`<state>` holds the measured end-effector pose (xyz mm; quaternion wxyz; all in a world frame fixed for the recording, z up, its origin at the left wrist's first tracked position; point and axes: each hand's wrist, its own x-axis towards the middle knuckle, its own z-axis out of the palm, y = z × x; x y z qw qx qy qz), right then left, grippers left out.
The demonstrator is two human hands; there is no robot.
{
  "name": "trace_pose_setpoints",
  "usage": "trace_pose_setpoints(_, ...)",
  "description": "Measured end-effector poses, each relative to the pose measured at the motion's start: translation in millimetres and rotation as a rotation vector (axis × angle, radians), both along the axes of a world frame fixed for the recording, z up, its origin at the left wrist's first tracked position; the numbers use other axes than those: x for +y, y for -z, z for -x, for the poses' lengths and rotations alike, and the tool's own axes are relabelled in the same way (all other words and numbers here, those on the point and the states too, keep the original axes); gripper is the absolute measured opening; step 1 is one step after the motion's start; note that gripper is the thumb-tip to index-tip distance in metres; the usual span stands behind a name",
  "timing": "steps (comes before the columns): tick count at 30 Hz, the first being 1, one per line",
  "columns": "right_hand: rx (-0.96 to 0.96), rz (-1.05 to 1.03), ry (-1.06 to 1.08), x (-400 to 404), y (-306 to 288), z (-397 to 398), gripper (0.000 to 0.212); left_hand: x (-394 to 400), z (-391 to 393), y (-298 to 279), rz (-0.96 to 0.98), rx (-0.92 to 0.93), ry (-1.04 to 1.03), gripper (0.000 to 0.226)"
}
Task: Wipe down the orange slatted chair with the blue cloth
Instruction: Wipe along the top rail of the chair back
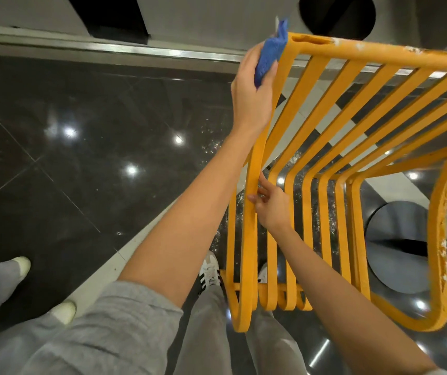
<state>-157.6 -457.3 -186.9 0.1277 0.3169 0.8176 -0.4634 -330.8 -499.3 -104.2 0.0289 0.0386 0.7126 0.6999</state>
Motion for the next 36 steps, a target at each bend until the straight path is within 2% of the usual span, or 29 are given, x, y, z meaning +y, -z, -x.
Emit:
trace_pose_setpoints(5,0.041,-0.074,-0.058,1,3,-3,0.063,-25,-82,59,0.083,-0.225,0.007,0.036)
trace_pose_setpoints(7,0.046,-0.070,-0.057,1,4,-1,0.062,-23,-74,61,0.051,-0.250,-0.008,0.036)
trace_pose_setpoints(9,0.041,-0.050,-0.031,4,6,1,0.059,-16,-54,52,0.027,-0.197,0.000,0.037)
trace_pose_setpoints(12,0.075,-0.069,0.009,7,16,-4,0.038,-18,-66,56,0.017,-0.173,0.011,0.038)
trace_pose_setpoints(14,0.098,-0.089,0.036,6,22,-12,0.022,-33,-110,81,0.086,-0.281,0.020,0.036)
trace_pose_setpoints(16,0.108,-0.003,0.122,8,22,-14,0.016,-50,-151,105,0.145,-0.424,0.053,0.029)
trace_pose_setpoints(18,0.090,0.154,0.204,13,21,-14,0.019,-56,-163,117,0.150,-0.514,0.071,0.026)
trace_pose_setpoints(20,0.097,0.226,0.219,17,20,-17,0.024,-53,-153,114,0.104,-0.534,0.052,0.024)
trace_pose_setpoints(24,0.155,0.203,0.284,8,26,-35,0.025,-46,-160,102,0.049,-0.495,0.008,0.034)
trace_pose_setpoints(29,0.113,0.198,0.374,6,28,-31,0.021,-74,-244,121,0.079,-0.722,-0.047,0.028)
trace_pose_setpoints(32,0.127,0.167,0.353,7,28,-30,0.020,-60,-207,115,0.022,-0.651,-0.062,0.022)
trace_pose_setpoints(34,0.125,0.164,0.350,6,28,-29,0.020,-52,-184,115,0.017,-0.585,-0.061,0.032)
trace_pose_setpoints(36,0.099,0.172,0.347,8,28,-28,0.021,-58,-201,120,-0.017,-0.600,-0.072,0.037)
